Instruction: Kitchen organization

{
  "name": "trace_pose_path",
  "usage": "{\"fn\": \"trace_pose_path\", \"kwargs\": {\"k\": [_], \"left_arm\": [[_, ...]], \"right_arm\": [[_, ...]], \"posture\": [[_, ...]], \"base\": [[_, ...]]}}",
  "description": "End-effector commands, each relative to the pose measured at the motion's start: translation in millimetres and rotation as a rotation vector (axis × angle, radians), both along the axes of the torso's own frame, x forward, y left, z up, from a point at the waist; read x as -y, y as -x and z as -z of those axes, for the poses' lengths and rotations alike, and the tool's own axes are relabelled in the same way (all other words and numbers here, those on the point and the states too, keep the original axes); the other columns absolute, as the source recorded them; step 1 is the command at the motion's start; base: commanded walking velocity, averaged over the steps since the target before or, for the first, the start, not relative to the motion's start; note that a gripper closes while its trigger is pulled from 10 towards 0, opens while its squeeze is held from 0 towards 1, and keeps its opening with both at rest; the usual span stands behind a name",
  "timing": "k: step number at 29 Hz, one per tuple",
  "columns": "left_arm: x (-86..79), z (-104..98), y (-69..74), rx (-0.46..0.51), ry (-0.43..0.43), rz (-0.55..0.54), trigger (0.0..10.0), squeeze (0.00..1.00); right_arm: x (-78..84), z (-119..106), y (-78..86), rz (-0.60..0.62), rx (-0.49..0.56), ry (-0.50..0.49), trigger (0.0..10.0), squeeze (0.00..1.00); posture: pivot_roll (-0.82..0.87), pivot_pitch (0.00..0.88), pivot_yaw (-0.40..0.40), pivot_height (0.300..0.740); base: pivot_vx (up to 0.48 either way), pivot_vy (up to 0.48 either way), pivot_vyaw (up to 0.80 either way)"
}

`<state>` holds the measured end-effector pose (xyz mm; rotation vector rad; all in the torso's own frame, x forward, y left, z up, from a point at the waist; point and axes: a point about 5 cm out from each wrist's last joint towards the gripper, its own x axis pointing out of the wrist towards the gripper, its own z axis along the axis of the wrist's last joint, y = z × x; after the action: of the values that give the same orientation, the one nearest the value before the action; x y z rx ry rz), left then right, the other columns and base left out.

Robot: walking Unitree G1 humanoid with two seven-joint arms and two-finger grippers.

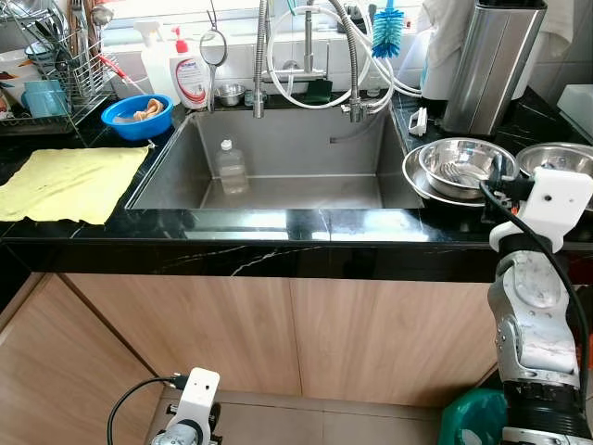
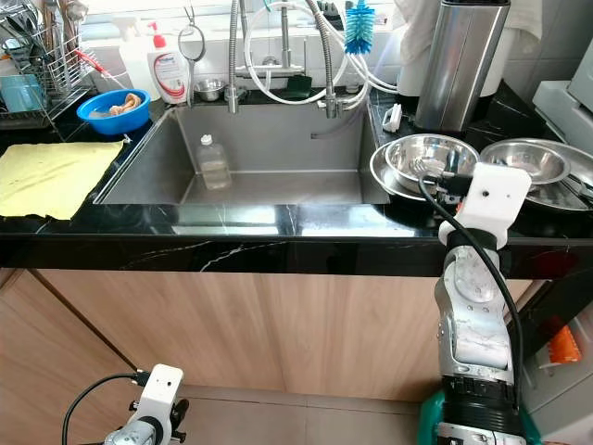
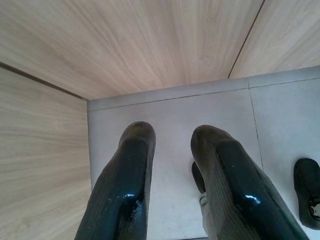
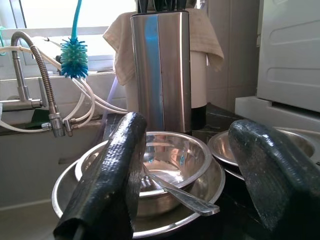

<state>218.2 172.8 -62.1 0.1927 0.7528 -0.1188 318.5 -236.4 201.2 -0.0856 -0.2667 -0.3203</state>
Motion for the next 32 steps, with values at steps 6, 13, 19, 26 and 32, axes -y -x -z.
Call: {"fn": "trace_pose_path", "kwargs": {"k": [6, 13, 19, 26, 32], "left_arm": [[-7.4, 3.5, 6.2, -0.026, -0.016, -0.015, 10.0, 0.00], [-8.7, 5.2, 9.4, -0.033, -0.018, -0.017, 10.0, 0.00], [-8.1, 4.8, 9.1, -0.028, -0.018, -0.012, 10.0, 0.00], [-8.5, 3.9, 7.7, -0.024, -0.020, -0.012, 10.0, 0.00], [-3.4, 2.1, 5.4, -0.005, -0.013, -0.006, 10.0, 0.00]], "right_arm": [[-7.7, 11.5, -4.8, -0.015, -0.060, -0.089, 10.0, 0.00], [-9.4, 17.0, -6.3, -0.018, -0.076, -0.114, 10.0, 0.00], [-10.0, 17.4, -8.0, -0.015, -0.078, -0.123, 10.0, 0.00], [-6.8, 14.5, -10.6, -0.004, -0.073, -0.118, 10.0, 0.00], [-7.5, 16.9, -11.9, 0.005, -0.081, -0.117, 10.0, 0.00]], "posture": [[-0.07, 0.000, 0.077, 0.740], [-0.07, 0.000, 0.078, 0.740], [-0.06, 0.000, 0.078, 0.740], [-0.06, 0.000, 0.079, 0.740], [-0.05, 0.000, 0.080, 0.740]], "base": [[0.000, 0.000, 0.00], [0.000, 0.000, 0.00], [0.000, 0.000, 0.00], [0.000, 0.000, 0.00], [0.000, 0.000, 0.00]]}}
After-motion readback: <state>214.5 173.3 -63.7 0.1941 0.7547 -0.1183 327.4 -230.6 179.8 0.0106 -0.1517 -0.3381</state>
